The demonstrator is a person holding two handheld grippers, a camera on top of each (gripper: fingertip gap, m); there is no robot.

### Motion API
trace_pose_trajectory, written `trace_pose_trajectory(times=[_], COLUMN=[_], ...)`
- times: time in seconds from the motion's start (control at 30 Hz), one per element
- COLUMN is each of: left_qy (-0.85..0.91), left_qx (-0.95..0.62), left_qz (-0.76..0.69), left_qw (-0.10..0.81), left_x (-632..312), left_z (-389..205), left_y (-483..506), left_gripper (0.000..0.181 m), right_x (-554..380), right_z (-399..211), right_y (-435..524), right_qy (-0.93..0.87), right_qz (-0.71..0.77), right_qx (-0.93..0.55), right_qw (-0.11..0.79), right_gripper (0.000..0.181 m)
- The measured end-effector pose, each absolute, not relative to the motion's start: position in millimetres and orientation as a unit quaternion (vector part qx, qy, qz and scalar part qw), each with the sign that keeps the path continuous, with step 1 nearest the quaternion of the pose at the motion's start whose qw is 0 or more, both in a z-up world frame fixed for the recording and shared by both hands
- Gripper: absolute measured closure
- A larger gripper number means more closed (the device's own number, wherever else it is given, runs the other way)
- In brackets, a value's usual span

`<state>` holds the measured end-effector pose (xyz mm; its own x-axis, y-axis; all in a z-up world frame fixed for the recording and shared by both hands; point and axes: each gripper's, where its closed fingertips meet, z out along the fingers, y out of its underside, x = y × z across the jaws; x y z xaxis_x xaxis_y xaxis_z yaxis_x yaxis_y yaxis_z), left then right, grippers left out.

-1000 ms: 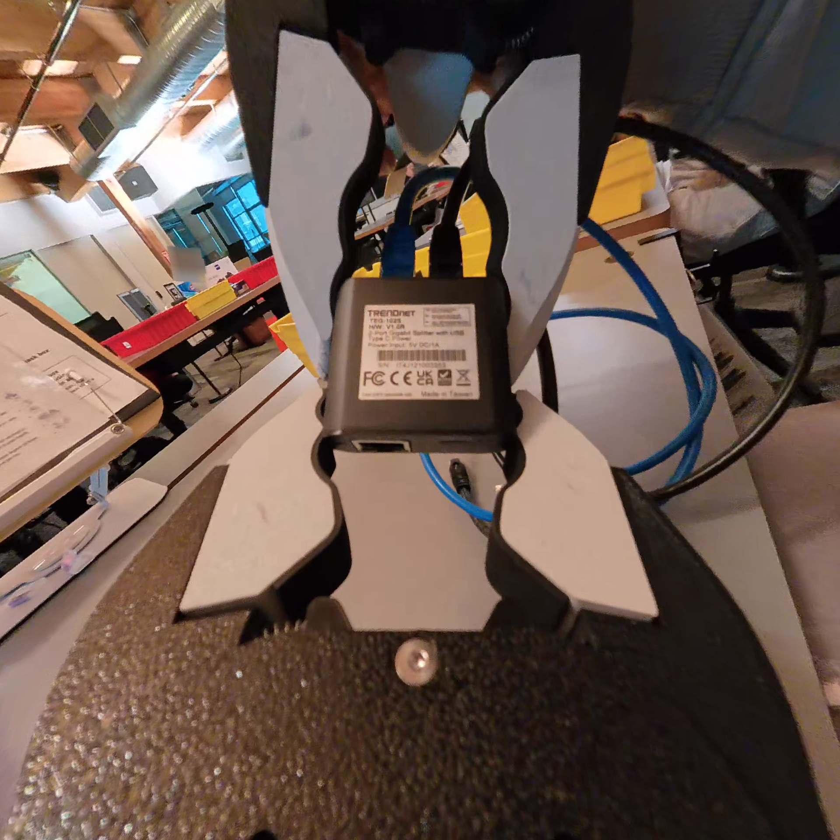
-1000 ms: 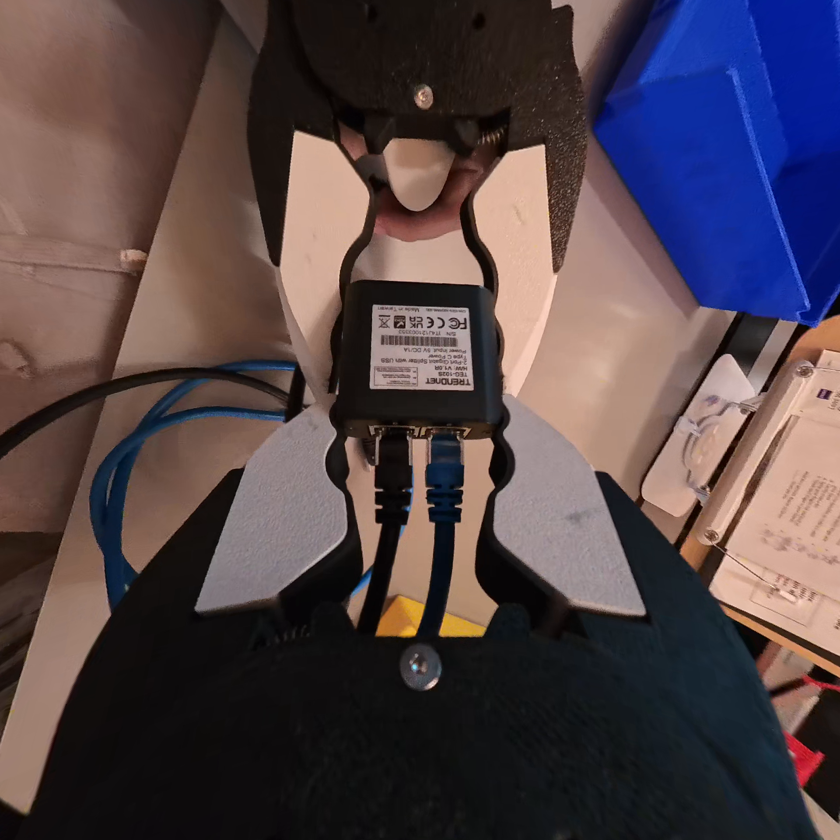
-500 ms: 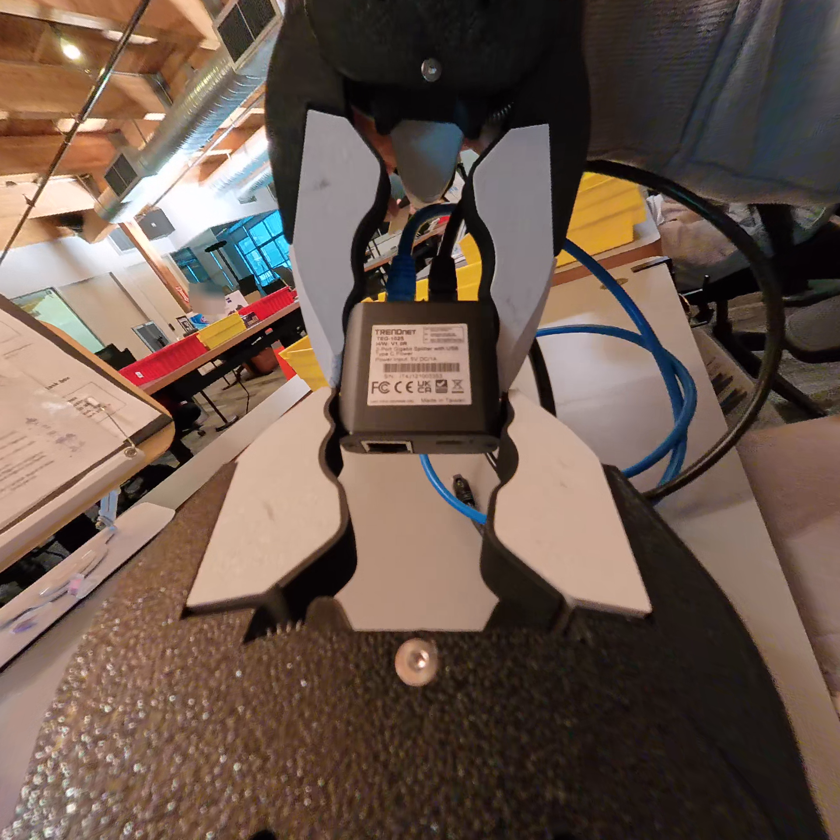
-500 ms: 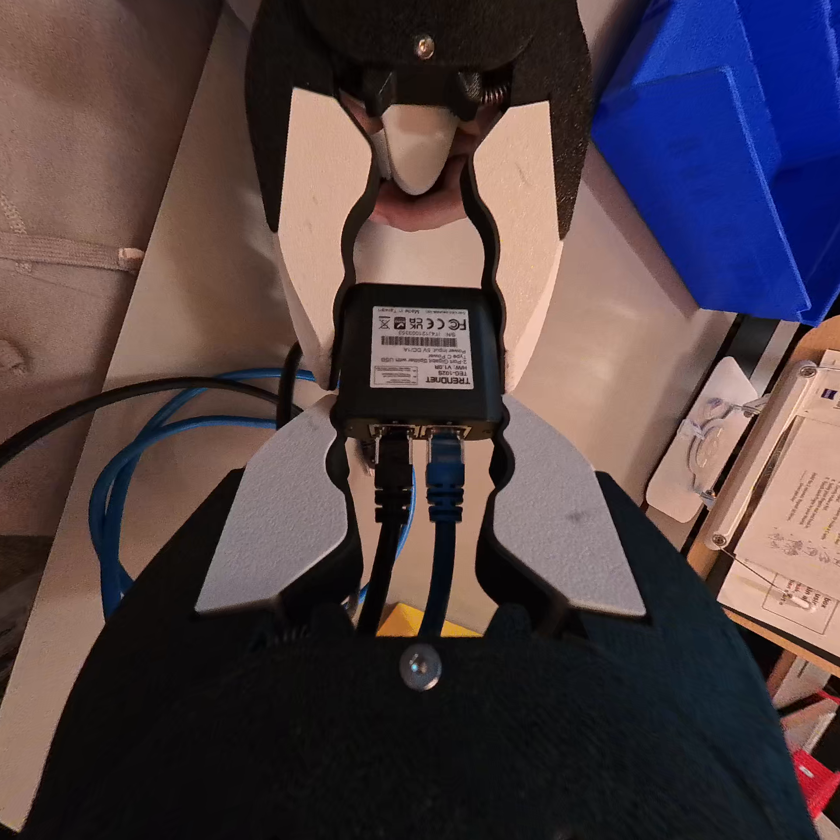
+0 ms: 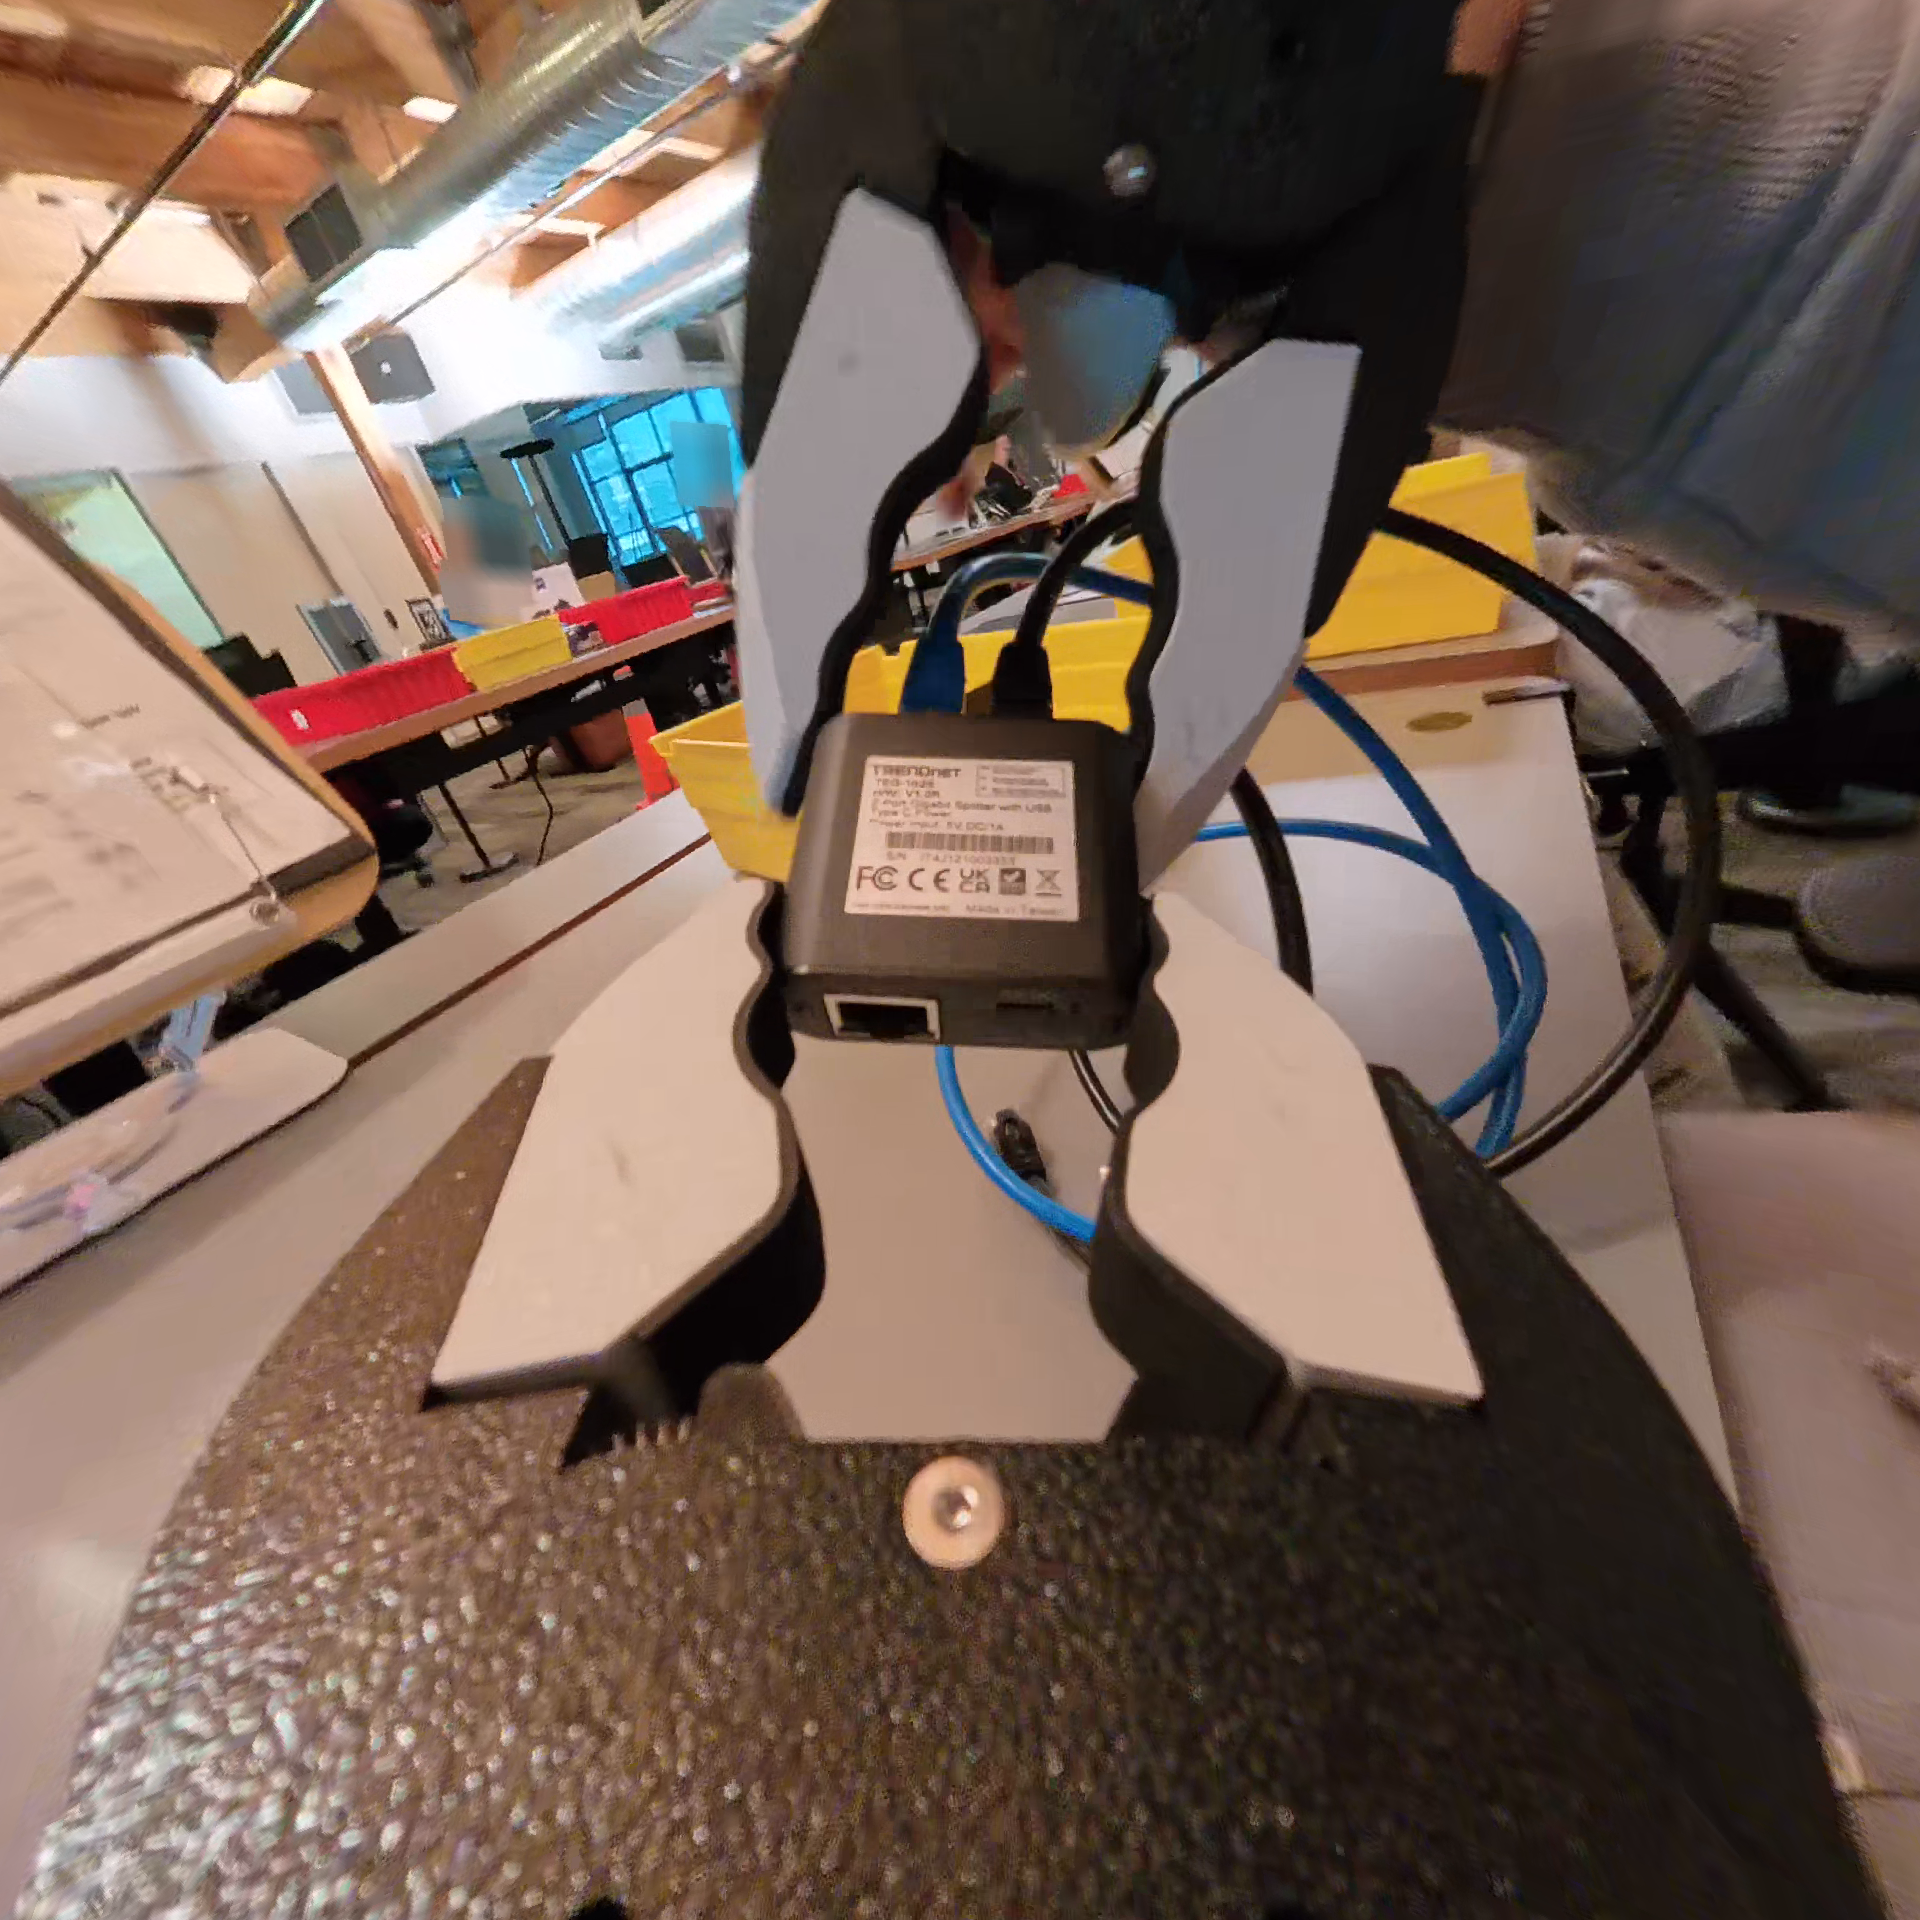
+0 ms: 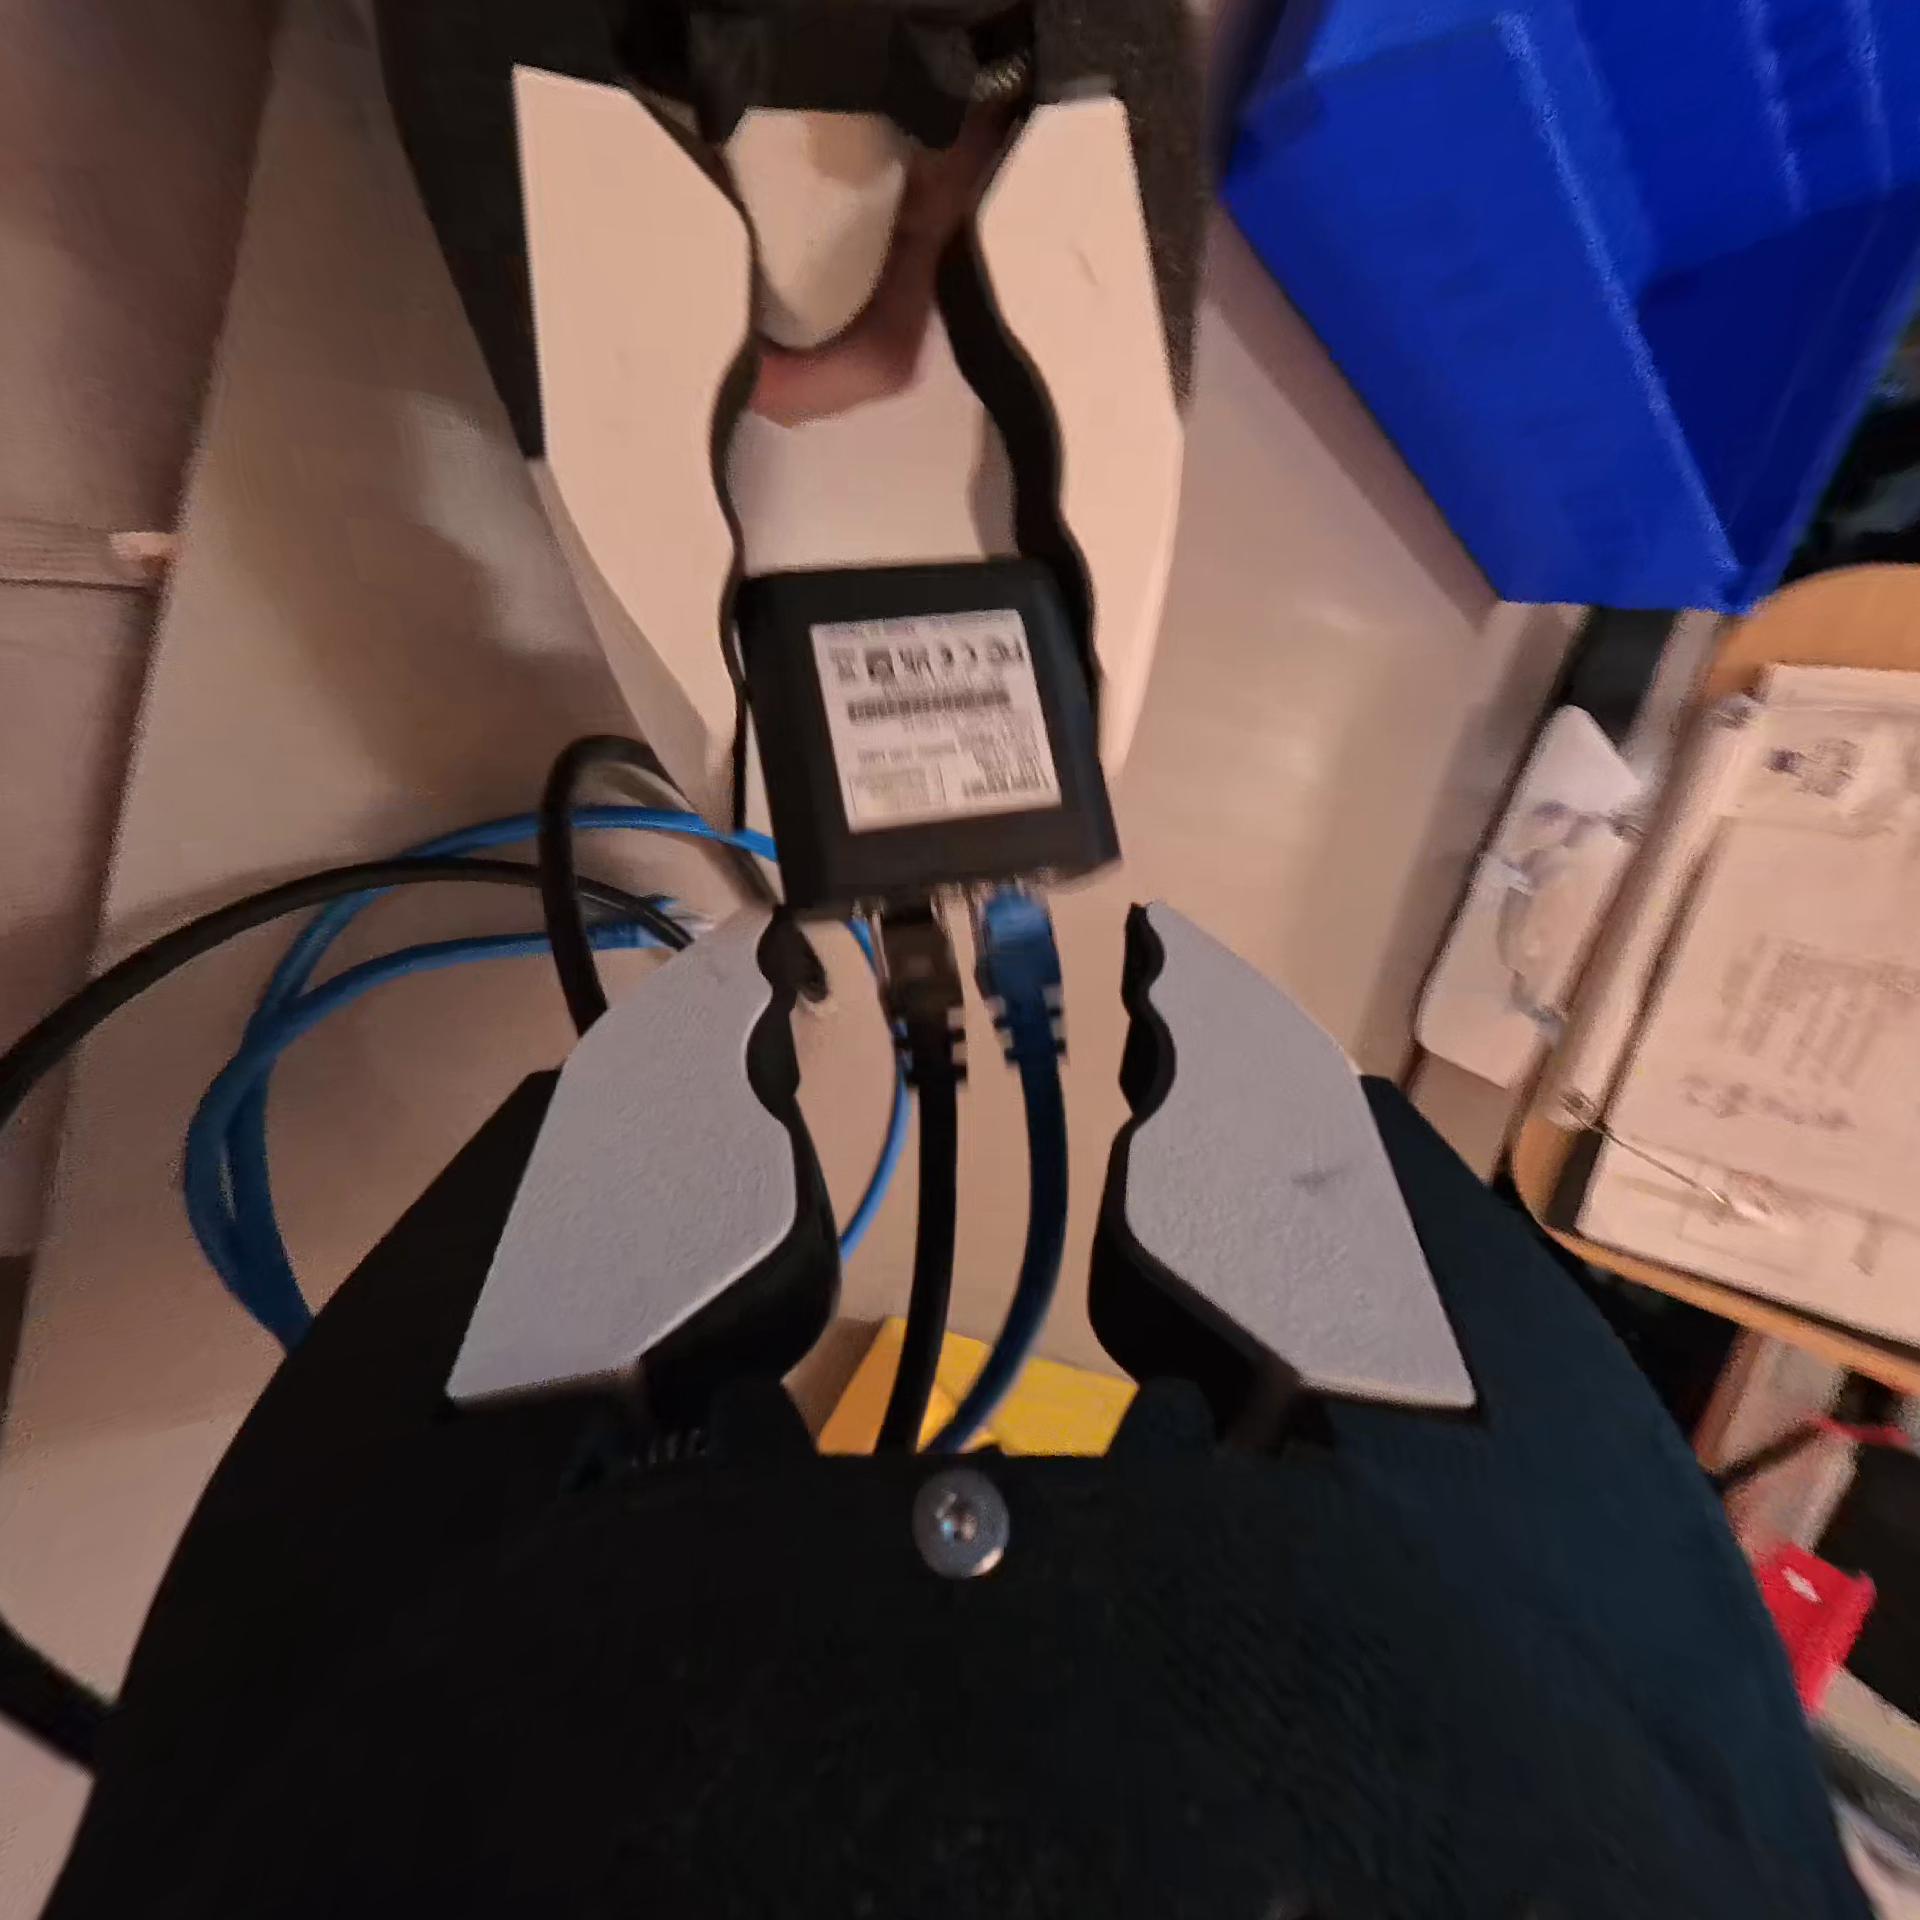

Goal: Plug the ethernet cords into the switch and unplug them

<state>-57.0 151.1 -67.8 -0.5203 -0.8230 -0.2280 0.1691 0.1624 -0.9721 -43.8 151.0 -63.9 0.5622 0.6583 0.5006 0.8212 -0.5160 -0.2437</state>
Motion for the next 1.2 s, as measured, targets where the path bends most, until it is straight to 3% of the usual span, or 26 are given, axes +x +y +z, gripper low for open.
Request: trace_pose_trajectory(times=[0.1,0.23,0.3,0.4,0.53,0.6,0.67,0.9,0.97,1.2], left_qy=[0.631,0.603,0.600,0.591,0.592,0.597,0.601,0.618,0.617,0.615], left_qx=[-0.281,-0.311,-0.315,-0.314,-0.300,-0.289,-0.280,-0.262,-0.264,-0.267], left_qz=[-0.588,-0.606,-0.601,-0.601,-0.587,-0.579,-0.570,-0.538,-0.536,-0.541], left_qw=[0.421,0.416,0.424,0.437,0.463,0.475,0.485,0.510,0.512,0.508], left_x=[-54,-52,-51,-52,-54,-56,-56,-55,-55,-53], left_z=[-69,-65,-64,-59,-54,-52,-49,-50,-51,-54], left_y=[170,188,192,195,192,187,184,174,174,174], left_gripper=[0.119,0.119,0.119,0.119,0.119,0.119,0.119,0.119,0.119,0.119], right_x=[-24,-32,-45,-67,-57,-56,-50,-46,-46,-45], right_z=[-26,18,19,-11,-31,-21,-26,-39,-40,-43], right_y=[151,142,143,152,161,161,161,161,160,160], right_qy=[-0.362,-0.171,-0.023,0.107,0.269,0.297,0.316,0.351,0.365,0.384], right_qz=[-0.252,-0.249,-0.179,-0.022,0.161,0.249,0.268,0.298,0.330,0.374], right_qx=[-0.841,-0.830,-0.804,-0.760,-0.665,-0.597,-0.577,-0.533,-0.502,-0.439], right_qw=[0.313,0.470,0.567,0.641,0.678,0.702,0.703,0.710,0.711,0.721], right_gripper=[0.121,0.127,0.130,0.134,0.132,0.144,0.155,0.154,0.167,0.167])
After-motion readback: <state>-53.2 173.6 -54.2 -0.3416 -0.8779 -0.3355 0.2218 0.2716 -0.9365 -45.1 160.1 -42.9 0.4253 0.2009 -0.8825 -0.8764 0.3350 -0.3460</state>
